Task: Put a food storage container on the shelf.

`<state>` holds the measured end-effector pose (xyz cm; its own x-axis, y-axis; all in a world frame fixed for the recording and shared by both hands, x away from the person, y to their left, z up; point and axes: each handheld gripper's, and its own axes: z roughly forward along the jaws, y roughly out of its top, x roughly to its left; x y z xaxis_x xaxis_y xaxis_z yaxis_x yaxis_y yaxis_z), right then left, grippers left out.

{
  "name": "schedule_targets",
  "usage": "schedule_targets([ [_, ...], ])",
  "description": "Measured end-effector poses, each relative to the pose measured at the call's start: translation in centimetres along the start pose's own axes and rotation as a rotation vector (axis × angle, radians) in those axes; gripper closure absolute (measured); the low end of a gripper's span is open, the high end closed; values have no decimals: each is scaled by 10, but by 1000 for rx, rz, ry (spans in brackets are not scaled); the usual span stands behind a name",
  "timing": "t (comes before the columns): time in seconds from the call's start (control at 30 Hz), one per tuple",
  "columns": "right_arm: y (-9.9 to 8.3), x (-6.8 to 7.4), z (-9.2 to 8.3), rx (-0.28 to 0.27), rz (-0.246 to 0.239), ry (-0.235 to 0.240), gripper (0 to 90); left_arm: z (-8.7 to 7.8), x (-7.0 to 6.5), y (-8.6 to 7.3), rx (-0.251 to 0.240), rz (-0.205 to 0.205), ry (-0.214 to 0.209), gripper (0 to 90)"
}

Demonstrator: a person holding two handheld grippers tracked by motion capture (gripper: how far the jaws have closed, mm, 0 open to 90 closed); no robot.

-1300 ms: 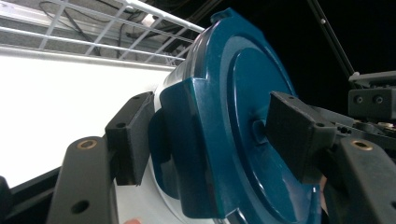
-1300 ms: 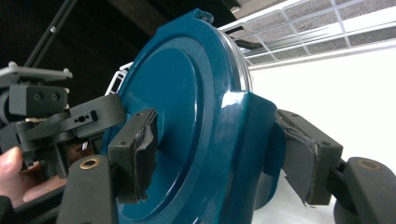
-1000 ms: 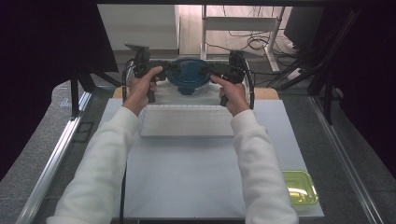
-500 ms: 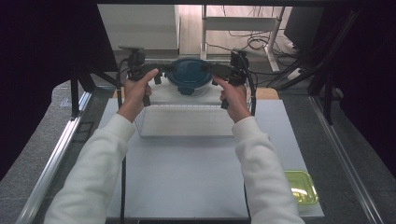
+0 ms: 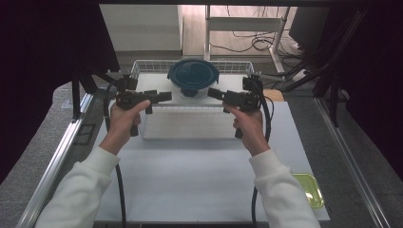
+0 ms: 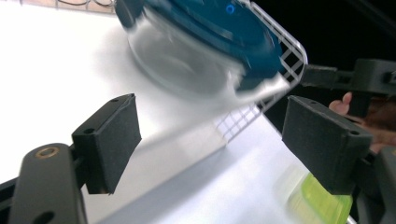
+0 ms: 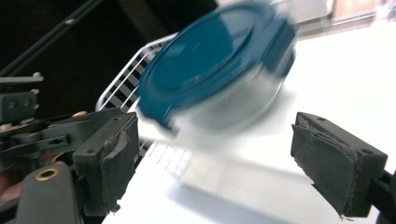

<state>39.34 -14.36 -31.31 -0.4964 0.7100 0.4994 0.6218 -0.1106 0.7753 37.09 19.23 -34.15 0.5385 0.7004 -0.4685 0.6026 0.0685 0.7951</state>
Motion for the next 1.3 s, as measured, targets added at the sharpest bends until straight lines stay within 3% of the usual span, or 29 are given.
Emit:
schedule_targets([
  [0.1,-24,8,-14,-4,-32,28,159,-7,-10,-22,16,49,12,201],
  [0.2,-44,19,-24,-2,-79,32,159,-11,-19,-44,21,67,-20,206],
  [0.33,-73,25,-34,21,-193,-17,160,-8,-28,-68,57,113,-7,209],
  [0.4,-86,23,-39,50,-230,-38,174,-7,-32,-80,74,132,3,211],
  [0.5,-103,14,-46,78,-275,-22,200,-7,-34,-96,90,111,-18,207],
  [0.63,-122,-2,-52,132,-315,-52,213,-7,-35,-117,121,144,28,210],
  [0.87,-139,-21,-62,202,-340,-85,225,-8,-25,-148,186,150,76,212],
  [1.0,-146,-25,-65,230,-345,-85,235,-13,-18,-162,196,119,94,212],
  [1.13,-153,-29,-70,252,-361,-122,260,-23,-12,-171,208,100,130,205],
  [1.3,-156,-48,-82,263,-319,-150,273,-25,-5,-182,238,95,192,208],
])
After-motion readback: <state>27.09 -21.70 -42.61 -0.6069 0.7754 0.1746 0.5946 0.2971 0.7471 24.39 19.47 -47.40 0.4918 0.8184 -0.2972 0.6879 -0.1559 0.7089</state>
